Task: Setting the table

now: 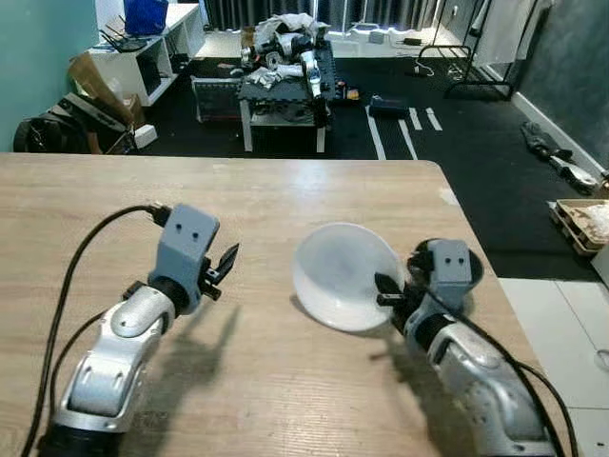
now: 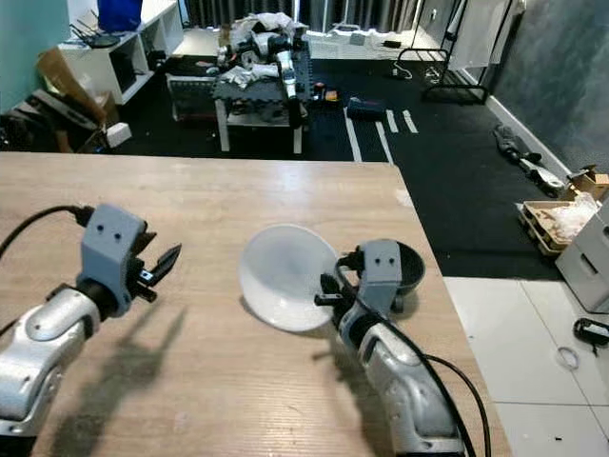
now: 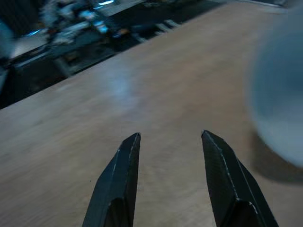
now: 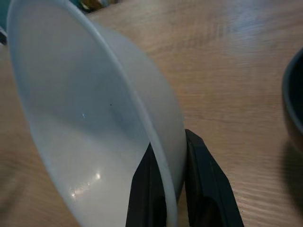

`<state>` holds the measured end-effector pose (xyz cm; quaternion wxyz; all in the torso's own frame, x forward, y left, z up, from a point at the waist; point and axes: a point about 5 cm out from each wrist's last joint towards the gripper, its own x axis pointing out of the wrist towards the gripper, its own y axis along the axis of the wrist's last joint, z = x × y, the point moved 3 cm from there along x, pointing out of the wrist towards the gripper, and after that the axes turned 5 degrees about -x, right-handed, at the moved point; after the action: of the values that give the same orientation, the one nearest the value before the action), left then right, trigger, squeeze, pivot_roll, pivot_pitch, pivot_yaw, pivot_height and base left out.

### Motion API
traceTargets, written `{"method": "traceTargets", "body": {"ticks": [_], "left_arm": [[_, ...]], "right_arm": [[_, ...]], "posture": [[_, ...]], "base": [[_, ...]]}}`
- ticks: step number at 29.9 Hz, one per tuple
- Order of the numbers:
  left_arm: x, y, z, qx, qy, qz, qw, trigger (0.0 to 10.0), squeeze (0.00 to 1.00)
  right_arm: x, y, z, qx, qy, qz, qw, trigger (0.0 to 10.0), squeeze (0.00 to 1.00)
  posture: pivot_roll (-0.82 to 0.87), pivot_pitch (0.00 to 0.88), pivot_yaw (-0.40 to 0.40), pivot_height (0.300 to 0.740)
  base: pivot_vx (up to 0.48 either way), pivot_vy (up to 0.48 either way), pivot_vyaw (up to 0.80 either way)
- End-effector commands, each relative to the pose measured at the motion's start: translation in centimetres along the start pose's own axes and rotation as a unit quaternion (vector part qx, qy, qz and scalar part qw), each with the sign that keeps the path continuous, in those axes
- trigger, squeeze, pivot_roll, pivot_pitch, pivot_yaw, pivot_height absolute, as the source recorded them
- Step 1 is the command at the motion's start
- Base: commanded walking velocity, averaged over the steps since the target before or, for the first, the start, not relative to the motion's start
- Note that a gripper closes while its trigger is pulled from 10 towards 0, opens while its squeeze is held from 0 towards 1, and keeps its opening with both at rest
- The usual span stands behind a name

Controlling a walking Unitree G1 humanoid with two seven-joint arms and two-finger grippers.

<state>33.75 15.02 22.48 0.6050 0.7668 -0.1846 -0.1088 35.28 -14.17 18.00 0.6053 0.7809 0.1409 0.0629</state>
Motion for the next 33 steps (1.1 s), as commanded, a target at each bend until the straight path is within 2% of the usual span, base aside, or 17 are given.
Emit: {"method": "traceTargets", "body": {"ticks": [1,5,10,11,12,24,27,28,30,31,33], "left_arm": [[-0.5,-0.3,0.8,-0.001,-0.032,-0.007,0.999,10.0,0.00],[-0.8,0.2,1.3,-0.012,-0.040,0.001,0.999,10.0,0.00],[-0.8,0.2,1.6,-0.017,-0.047,0.001,0.999,10.0,0.00],[-0.9,0.2,1.7,-0.018,-0.050,-0.001,0.999,10.0,0.00],[-0.8,0.1,1.7,-0.020,-0.051,-0.001,0.999,10.0,0.00],[-0.8,-0.1,1.9,-0.029,-0.050,-0.006,0.998,10.0,0.00],[-0.8,-0.1,2.0,-0.031,-0.050,-0.007,0.998,10.0,0.00],[-0.8,-0.2,2.0,-0.032,-0.050,-0.007,0.998,10.0,0.00],[-0.8,-0.2,2.1,-0.032,-0.050,-0.007,0.998,10.0,0.00],[-0.6,-0.2,2.3,-0.034,-0.051,-0.006,0.998,10.0,0.00],[-0.6,-0.2,2.4,-0.034,-0.052,-0.006,0.998,10.0,0.00]], "right_arm": [[0.3,-0.1,0.6,0.038,-0.013,-0.011,0.999,10.0,0.00],[1.1,0.1,0.5,0.080,-0.029,-0.020,0.996,10.0,0.00],[1.0,-0.1,0.8,0.064,-0.043,-0.040,0.996,10.0,0.00],[0.8,0.0,0.8,0.056,-0.037,-0.043,0.997,10.0,0.69],[0.5,0.2,0.9,0.050,-0.035,-0.045,0.997,10.0,1.00],[0.4,1.1,1.3,0.043,-0.050,-0.033,0.997,10.0,1.00],[0.1,2.7,1.2,0.051,-0.041,0.007,0.998,10.0,1.00],[-0.2,3.8,1.1,0.062,-0.029,0.041,0.997,10.0,0.00],[-0.3,4.3,1.1,0.066,-0.025,0.053,0.996,10.0,0.00],[-1.1,6.4,0.6,0.074,0.004,0.122,0.990,10.0,0.00],[-1.6,7.3,0.5,0.076,0.015,0.151,0.986,10.0,0.00]], "posture": [[0.09,0.125,0.086,0.740],[0.10,0.127,0.077,0.740],[0.10,0.128,0.075,0.740],[0.10,0.128,0.075,0.740],[0.10,0.131,0.077,0.740],[0.09,0.133,0.077,0.740],[0.09,0.133,0.077,0.740],[0.09,0.133,0.077,0.740],[0.09,0.133,0.077,0.740],[0.09,0.133,0.080,0.740],[0.09,0.133,0.080,0.740]], "base": [[0.000,0.000,0.00],[0.000,0.000,0.00],[0.000,0.000,0.00],[0.000,0.000,0.00],[0.000,0.000,0.00],[0.000,0.000,0.00],[0.000,0.000,0.00],[0.000,0.000,0.00],[0.000,0.000,0.00],[0.000,0.000,0.00],[0.000,0.000,0.00]]}}
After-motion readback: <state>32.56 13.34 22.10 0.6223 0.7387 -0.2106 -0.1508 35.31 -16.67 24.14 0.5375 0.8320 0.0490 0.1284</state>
